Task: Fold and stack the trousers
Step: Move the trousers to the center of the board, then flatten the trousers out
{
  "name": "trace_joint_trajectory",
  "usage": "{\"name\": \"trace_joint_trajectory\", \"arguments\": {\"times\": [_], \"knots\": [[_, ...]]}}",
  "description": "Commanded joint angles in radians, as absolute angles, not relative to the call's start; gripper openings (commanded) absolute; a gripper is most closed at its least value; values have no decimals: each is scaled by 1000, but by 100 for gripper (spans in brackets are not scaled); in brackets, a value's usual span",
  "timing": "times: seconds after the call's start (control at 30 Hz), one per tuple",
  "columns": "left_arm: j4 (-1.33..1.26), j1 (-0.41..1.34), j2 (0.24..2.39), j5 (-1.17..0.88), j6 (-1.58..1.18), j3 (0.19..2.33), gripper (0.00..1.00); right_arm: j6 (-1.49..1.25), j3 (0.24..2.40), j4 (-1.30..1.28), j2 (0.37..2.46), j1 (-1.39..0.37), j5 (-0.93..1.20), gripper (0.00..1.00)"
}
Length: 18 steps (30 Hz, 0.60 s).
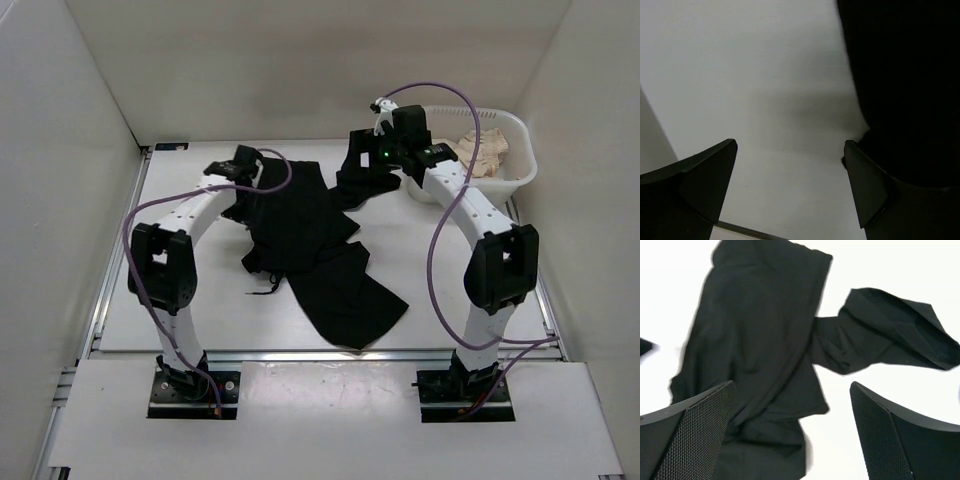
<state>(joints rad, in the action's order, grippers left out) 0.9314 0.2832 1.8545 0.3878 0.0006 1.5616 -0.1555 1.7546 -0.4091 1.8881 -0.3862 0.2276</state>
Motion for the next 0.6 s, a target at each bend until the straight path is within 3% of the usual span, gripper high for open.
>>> {"name": "trace_joint_trajectory", "arguments": {"times": [0.0, 0.17, 0.3, 0.37, 0.43, 0.47, 0.57], "knots": [[907, 345, 1903, 295, 0, 1485, 100, -184, 1672, -338, 1903, -390, 366, 99], [897, 345, 1965, 220, 0, 1474, 100, -368, 1710, -201, 2061, -419, 553, 99], [897, 345, 2005, 103, 0, 1483, 100, -490, 1678, -187, 2146, -439, 496, 99], [907, 345, 2014, 92, 0, 1483, 92, -538, 1607, -141, 2155, -439, 495, 98], [916, 345, 2014, 62, 0, 1483, 75, -566, 1597, -130, 2180, -448, 495, 96], [916, 345, 2014, 51, 0, 1483, 75, -577, 1611, -130, 2192, -448, 495, 95], [927, 345, 1994, 37, 0, 1483, 74, -577, 1652, -112, 2246, -488, 541, 58]]}}
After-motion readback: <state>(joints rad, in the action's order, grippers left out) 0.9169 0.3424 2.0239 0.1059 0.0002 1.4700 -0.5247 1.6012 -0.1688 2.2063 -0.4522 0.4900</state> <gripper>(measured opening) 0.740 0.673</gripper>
